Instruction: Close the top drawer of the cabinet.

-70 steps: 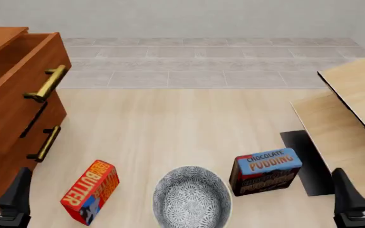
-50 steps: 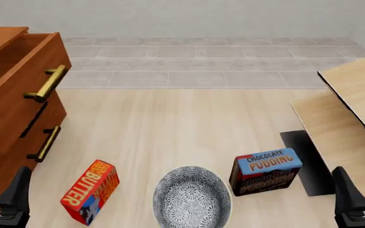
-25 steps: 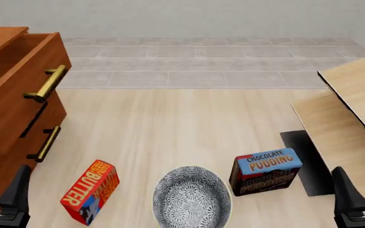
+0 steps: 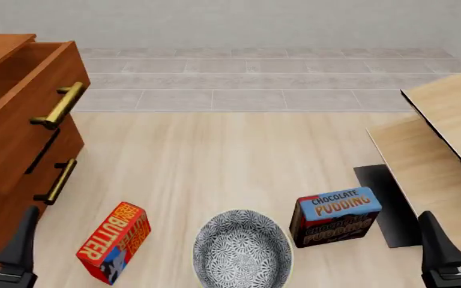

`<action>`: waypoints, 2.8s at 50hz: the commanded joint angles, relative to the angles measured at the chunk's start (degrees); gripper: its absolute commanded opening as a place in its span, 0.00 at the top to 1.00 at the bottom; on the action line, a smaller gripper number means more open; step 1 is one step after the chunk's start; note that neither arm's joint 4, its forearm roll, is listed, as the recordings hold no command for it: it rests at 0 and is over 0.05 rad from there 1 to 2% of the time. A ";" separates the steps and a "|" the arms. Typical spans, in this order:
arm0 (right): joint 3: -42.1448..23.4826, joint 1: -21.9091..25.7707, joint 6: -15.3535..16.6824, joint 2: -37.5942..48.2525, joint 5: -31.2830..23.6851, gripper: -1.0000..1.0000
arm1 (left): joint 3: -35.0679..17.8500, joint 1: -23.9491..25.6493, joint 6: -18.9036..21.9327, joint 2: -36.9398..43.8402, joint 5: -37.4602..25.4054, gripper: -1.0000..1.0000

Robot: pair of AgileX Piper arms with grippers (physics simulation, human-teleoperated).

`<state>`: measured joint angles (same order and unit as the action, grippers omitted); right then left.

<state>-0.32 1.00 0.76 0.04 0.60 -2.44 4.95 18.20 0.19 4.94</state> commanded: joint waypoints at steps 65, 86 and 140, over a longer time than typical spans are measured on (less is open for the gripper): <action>0.21 0.25 -0.16 0.03 -0.26 0.00 | -0.05 6.64 26.39 20.69 26.87 0.00; 0.28 0.96 0.34 0.00 -0.30 0.00 | -2.02 8.20 30.49 28.90 33.38 0.00; 0.28 1.08 0.34 0.00 -0.01 0.00 | -7.48 7.89 36.59 45.60 45.81 0.00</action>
<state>-0.04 2.01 1.05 0.04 0.59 -9.22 13.05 54.03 42.81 48.44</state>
